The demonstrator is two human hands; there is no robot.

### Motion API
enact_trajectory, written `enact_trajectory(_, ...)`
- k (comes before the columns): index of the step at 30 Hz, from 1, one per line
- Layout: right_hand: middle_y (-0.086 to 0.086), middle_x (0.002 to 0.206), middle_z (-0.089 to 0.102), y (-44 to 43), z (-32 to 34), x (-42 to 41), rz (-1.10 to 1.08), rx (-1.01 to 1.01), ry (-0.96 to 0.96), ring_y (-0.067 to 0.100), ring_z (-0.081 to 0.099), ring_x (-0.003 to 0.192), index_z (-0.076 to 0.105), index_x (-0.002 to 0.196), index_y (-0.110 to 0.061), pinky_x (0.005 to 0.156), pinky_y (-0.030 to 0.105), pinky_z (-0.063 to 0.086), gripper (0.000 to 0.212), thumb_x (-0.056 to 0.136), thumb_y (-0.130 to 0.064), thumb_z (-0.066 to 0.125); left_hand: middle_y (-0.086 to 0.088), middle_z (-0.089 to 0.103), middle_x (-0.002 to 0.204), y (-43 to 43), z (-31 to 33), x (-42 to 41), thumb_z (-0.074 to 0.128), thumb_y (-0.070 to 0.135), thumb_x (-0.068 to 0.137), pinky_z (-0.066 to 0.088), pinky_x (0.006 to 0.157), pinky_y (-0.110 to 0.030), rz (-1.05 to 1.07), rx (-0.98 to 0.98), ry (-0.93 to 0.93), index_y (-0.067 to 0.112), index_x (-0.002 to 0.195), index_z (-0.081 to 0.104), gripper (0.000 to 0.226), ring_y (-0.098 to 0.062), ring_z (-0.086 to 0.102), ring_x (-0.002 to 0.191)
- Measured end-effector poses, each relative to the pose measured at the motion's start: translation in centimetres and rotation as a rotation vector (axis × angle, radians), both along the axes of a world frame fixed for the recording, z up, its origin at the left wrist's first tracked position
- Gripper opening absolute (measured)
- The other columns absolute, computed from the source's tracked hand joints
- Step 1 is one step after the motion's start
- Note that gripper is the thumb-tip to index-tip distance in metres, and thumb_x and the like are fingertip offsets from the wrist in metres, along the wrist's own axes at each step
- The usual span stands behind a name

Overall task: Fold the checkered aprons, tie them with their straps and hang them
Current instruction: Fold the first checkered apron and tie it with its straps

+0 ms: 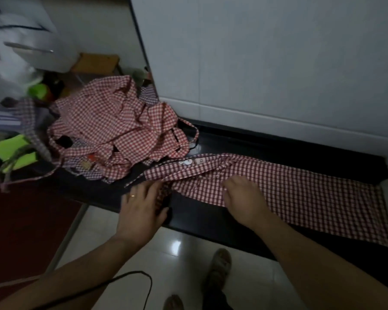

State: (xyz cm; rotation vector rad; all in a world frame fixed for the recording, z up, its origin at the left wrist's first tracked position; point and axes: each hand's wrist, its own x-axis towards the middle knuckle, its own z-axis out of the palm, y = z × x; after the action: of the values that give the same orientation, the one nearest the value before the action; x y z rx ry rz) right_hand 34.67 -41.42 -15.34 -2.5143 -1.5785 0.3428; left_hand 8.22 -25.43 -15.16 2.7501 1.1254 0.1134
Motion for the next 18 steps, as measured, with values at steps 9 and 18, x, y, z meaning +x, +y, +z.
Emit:
enact_trajectory(9, 0.011, 0.149, 0.051, 6.8, 0.3, -0.4, -0.129, -0.289, 0.390, 0.031, 0.056, 0.128, 0.039, 0.151, -0.024, 0.109, 0.043, 0.045, 0.057, 0.101, -0.049, 0.045, -0.013, 0.072, 0.098, 8.4, 1.8, -1.9, 0.060, 0.028, 0.097, 0.051, 0.076, -0.042, 0.349, -0.372, -0.165, 0.022, 0.108, 0.056, 0.013, -0.037, 0.068, 0.090)
enact_trajectory(18, 0.003, 0.093, 0.067, 11.1, 3.8, 2.0, -0.321, 0.024, 0.377, 0.019, 0.062, 0.082, 0.058, 0.093, -0.018, 0.078, 0.037, 0.053, 0.025, 0.105, -0.036, 0.047, -0.009, 0.069, 0.106, 18.7, 9.6, 4.1, 0.060, 0.053, 0.085, 0.048, 0.081, -0.034, -0.061, -0.293, 0.103, 0.021, 0.109, 0.070, 0.041, -0.027, 0.064, 0.096)
